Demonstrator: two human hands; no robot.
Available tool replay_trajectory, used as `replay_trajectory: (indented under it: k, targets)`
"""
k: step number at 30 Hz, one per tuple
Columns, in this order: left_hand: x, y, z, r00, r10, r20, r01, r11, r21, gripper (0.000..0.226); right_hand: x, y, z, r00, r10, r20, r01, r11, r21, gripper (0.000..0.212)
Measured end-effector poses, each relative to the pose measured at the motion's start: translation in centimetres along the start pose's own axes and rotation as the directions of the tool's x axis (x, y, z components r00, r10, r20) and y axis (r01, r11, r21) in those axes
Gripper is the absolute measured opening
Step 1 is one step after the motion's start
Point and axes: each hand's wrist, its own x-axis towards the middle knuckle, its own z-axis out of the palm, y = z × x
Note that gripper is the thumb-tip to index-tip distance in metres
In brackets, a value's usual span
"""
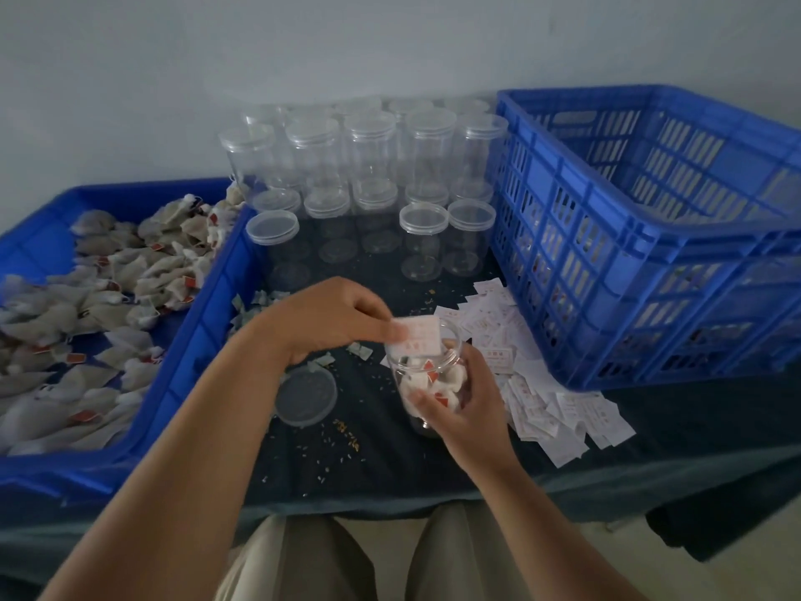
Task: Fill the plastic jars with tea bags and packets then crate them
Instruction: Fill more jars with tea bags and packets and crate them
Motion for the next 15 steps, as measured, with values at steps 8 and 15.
replay_trajectory:
  k: [8,15]
  targets:
    - [0.7,-1.4,2.0,0.934,-0.068,-0.352,0.056,0.997,-0.045,0.035,-0.3,-0.2,-0.2,0.999,-0.014,0.032,0.015,1.0,-0.015,0.082]
    - [-1.6,-8.9,3.1,0.903,-0.386,-0.19,0.425,0.734,0.53,0.056,-0.4,-0.4,-0.1,0.998,-0.031,0.057,0.029,0.999,0.036,0.075]
